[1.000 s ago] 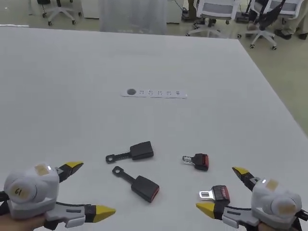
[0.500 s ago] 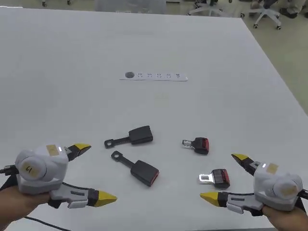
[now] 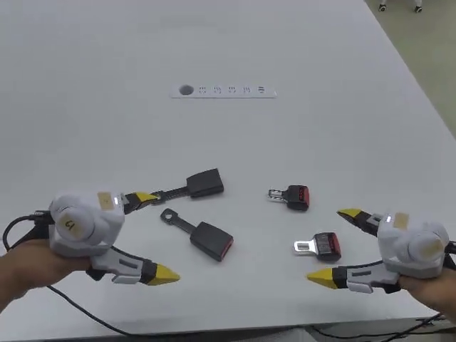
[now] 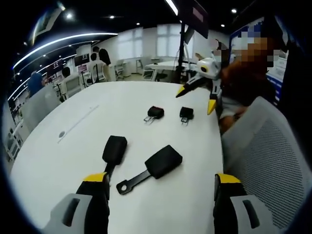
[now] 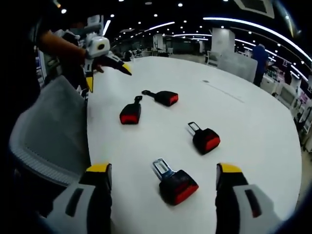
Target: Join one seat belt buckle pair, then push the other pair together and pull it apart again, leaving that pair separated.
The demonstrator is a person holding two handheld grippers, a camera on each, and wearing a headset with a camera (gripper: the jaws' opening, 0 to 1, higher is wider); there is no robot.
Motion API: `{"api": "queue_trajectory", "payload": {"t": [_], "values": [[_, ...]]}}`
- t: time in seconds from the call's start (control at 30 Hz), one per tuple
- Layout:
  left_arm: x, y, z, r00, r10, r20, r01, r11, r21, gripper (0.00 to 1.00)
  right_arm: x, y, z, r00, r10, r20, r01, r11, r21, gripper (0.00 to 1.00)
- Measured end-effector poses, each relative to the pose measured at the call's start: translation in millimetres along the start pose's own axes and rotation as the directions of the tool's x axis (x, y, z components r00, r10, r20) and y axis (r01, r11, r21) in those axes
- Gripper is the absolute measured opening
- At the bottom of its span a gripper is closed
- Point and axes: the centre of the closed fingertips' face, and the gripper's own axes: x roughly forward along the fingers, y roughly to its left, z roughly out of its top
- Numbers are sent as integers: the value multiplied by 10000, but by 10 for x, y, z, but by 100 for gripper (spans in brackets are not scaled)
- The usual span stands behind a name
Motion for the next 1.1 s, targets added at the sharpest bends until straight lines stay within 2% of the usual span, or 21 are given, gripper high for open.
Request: {"api": "queue_trajectory", "payload": {"t": [0.23, 0.3, 0.4, 0.5, 0.6, 0.77, 0.9, 1.0, 1.07, 1.1], "values": [[181, 43, 36, 9979, -523, -385, 545, 9966, 610, 87, 27, -93, -60, 9980, 534, -337, -544, 9981, -298, 86], [273, 55, 57, 9951, -800, -578, 858, 9907, 1058, 86, 44, -101, -90, 9958, 791, -453, -804, 9963, -287, 84], [352, 57, 64, 9915, -1073, -732, 1161, 9846, 1304, 83, 62, -123, -139, 9929, 981, -675, -1009, 9941, -394, 84], [470, 66, 25, 9844, -1415, -1045, 1571, 9745, 1603, 81, 86, -138, -203, 9876, 1284, -905, -1328, 9902, -439, 82], [580, 72, -16, 9756, -1710, -1376, 1951, 9627, 1873, 80, 100, -138, -250, 9821, 1549, -1072, -1609, 9857, -504, 81], [725, 81, -62, 9629, -2099, -1698, 2444, 9449, 2178, 77, 127, -157, -330, 9728, 1860, -1378, -1950, 9793, -543, 78], [837, 81, -130, 9476, -2426, -2080, 2901, 9260, 2414, 75, 160, -179, -393, 9655, 2091, -1549, -2203, 9737, -588, 76], [927, 106, -247, 9332, -2499, -2581, 3201, 9045, 2816, 74, 182, -198, -438, 9587, 2267, -1720, -2395, 9692, -576, 74], [975, 87, -276, 9248, -2716, -2664, 3433, 8976, 2766, 72, 186, -197, -451, 9537, 2378, -1842, -2540, 9647, -693, 72], [994, 74, -294, 9183, -2857, -2741, 3604, 8898, 2799, 69, 185, -195, -461, 9499, 2457, -1931, -2644, 9613, -775, 71]]}}
